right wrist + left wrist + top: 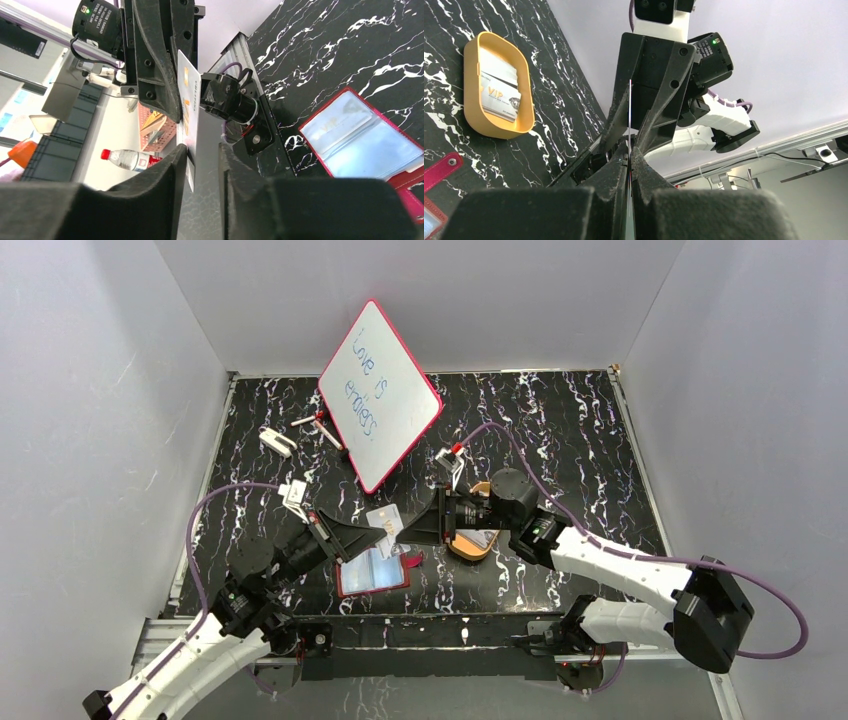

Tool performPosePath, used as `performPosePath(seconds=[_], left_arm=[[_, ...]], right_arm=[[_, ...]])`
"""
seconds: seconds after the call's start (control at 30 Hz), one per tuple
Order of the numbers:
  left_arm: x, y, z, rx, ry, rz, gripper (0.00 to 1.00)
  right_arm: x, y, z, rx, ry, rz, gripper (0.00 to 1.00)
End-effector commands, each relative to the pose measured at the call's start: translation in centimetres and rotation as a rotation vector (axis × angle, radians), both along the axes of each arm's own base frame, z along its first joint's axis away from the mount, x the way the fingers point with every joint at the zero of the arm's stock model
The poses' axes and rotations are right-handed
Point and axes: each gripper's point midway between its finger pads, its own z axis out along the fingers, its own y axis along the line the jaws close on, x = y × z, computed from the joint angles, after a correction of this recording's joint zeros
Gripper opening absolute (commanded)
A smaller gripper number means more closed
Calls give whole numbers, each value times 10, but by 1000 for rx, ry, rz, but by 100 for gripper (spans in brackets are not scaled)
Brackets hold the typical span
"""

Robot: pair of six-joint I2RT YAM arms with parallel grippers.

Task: Put the credit cards into the card holder
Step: Insert the credit card into the card holder.

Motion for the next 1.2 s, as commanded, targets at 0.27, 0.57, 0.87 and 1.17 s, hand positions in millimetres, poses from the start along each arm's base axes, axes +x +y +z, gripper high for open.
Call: performPosePath(seconds=[0.27, 0.57, 0.87, 1.17], left_arm=[[6, 14, -37, 166, 113, 80, 34], [4, 98, -146, 475, 592, 482, 52], [4, 137, -179, 564, 774, 731, 39], [4, 156, -209, 681, 847, 857, 35]], right_arm=[[4, 4, 22, 57, -85, -13, 0], [10, 17, -85, -246, 33, -109, 0], [11, 39, -154, -369, 162, -120, 0], [18, 51, -183, -398, 240, -151, 0]])
